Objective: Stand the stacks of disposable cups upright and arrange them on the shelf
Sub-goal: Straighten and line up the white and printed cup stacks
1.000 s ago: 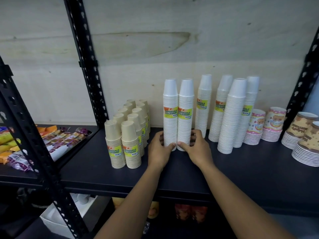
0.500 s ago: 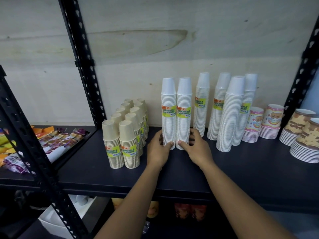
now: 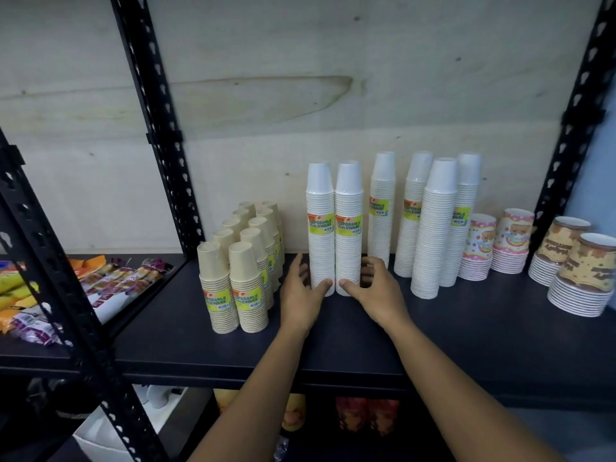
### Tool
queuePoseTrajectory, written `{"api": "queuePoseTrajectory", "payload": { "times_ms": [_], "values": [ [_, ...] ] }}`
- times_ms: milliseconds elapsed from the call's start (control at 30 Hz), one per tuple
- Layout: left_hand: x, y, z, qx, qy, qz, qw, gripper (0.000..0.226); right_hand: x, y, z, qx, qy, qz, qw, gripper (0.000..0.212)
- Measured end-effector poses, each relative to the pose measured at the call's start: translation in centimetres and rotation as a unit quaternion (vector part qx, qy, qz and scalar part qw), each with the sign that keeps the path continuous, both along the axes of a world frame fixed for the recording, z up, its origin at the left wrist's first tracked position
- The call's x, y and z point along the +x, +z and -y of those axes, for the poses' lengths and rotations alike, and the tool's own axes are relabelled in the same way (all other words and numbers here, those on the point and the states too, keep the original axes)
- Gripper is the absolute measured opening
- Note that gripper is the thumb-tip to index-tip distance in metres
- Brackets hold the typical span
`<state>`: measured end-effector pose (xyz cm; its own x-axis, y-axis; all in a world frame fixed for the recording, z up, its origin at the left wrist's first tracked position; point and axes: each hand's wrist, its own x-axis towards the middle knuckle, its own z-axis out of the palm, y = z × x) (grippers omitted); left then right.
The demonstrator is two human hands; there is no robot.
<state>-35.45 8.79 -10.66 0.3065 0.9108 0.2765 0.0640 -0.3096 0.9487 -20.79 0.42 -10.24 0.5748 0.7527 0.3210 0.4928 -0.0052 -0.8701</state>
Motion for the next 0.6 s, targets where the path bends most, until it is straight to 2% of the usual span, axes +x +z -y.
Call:
{"api": "queuePoseTrajectory", "payload": {
  "times_ms": [133, 233, 333, 400, 500, 600],
  "values": [
    [-0.4, 0.6, 1.4, 0.035, 0.048, -0.016, 0.998, 0.081, 0.0, 0.3, 1.7, 0.008, -0.011, 0.022, 1.000, 0.075],
    [-0.9, 0.8, 3.9, 0.098, 0.095, 0.003, 0.991, 0.051, 0.0, 0.4, 4.2, 0.043, -0.038, 0.049, 0.997, 0.063],
    [-0.3, 1.0, 6.6, 0.145, 0.078, 0.020, 0.986, 0.033, 0.4, 0.8, 6.8, 0.098, -0.075, 0.128, 0.984, 0.046],
    [0.9, 1.3, 8.2, 0.155, 0.040, 0.025, 0.987, 0.031, 1.2, 1.2, 8.4, 0.135, -0.104, 0.161, 0.972, 0.038],
    [3.3, 2.0, 9.5, 0.153, 0.000, 0.034, 0.988, 0.032, 3.5, 2.0, 10.4, 0.169, -0.169, 0.161, 0.958, 0.031],
    [6.0, 2.5, 10.1, 0.130, -0.039, 0.043, 0.990, 0.036, 6.2, 2.6, 11.9, 0.139, -0.229, 0.187, 0.945, 0.032]
  ]
}}
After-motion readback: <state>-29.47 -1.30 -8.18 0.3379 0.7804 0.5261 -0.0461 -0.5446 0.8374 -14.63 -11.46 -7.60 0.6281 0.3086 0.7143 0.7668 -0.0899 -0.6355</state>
